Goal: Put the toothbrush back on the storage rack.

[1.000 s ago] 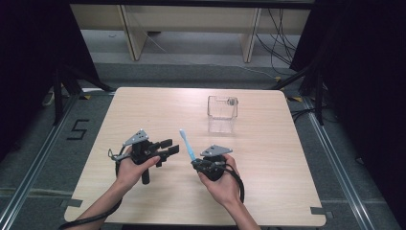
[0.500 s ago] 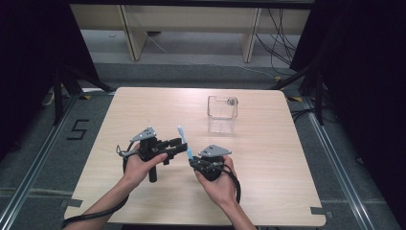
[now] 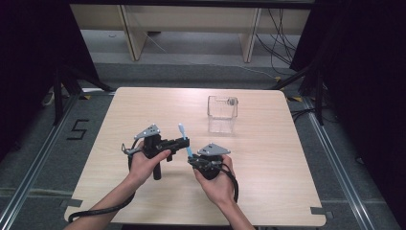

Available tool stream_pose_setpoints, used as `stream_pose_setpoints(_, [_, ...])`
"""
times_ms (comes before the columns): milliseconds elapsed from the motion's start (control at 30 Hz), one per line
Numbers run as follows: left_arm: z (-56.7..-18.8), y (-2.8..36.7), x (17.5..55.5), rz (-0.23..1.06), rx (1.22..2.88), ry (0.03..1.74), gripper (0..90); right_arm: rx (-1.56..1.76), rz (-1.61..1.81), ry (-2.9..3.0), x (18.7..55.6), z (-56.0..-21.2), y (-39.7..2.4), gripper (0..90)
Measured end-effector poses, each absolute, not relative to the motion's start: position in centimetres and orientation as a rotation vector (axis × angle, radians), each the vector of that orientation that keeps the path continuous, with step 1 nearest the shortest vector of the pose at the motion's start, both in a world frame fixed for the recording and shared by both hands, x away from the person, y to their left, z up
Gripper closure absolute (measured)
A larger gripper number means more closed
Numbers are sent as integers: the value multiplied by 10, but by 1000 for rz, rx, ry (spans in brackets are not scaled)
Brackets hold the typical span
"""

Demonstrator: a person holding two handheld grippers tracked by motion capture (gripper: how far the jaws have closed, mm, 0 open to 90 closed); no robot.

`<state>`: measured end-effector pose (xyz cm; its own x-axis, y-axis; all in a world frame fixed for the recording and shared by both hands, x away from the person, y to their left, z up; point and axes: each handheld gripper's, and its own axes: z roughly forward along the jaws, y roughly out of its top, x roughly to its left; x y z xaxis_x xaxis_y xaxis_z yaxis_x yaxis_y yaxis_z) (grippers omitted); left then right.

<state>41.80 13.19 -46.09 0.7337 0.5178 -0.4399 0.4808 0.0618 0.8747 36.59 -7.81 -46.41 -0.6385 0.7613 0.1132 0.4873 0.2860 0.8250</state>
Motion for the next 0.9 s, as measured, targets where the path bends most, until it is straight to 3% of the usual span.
stream_pose_setpoints(433, [-453,125,412,88,1608,754,856,1164,1294,2262,369,-465,-71,779])
stream_pose_setpoints(700, [-447,130,413,166,1642,693,858,1143,1332,2240,368,-462,-79,605])
stream_pose_setpoints(900, [-445,129,412,215,1640,657,858,1070,1343,2200,368,-461,-86,560])
